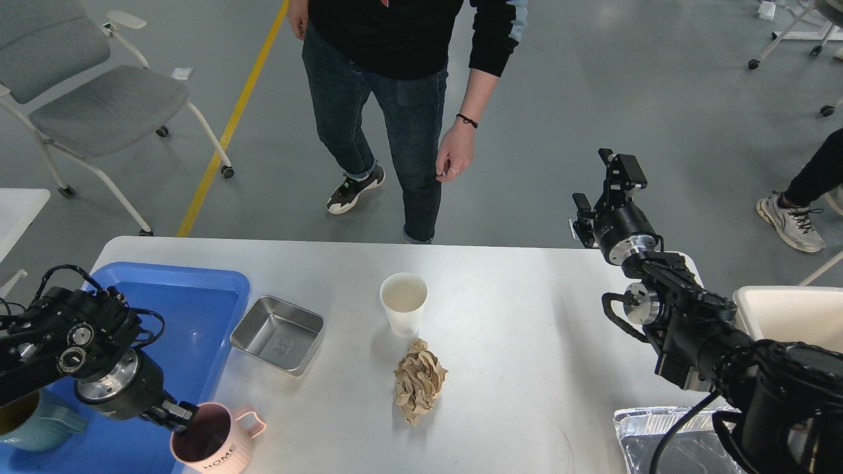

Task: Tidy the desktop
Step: 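Grasp the pink mug with the left gripper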

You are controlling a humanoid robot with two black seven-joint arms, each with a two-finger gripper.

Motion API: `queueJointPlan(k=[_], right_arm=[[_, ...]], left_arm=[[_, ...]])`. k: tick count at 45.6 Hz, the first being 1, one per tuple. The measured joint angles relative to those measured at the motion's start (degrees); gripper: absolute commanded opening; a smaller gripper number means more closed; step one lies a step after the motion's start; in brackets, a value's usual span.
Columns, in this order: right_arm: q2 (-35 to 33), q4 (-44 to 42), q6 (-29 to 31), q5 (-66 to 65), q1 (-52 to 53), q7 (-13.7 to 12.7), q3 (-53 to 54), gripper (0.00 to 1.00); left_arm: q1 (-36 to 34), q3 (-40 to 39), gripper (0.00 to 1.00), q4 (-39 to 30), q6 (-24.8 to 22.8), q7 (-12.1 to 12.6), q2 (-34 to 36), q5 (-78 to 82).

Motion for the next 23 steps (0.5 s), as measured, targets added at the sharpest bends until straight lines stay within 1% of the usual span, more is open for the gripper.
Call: queueJointPlan(k=[13,23], right_arm=[[0.0,0.0,0.0,0.0,-0.06,0.0,0.0,1.0],[-0.22,0.0,0.0,0.0,0.2,0.0,0.0,1.0]], left_arm=[[-3.16,-0.74,0.0,0.84,1.14,-0.29,-0.23,-0.06],[-6.78,-0.84,0.0,1.55,1.1,-0.95,-2.33,-0.67]])
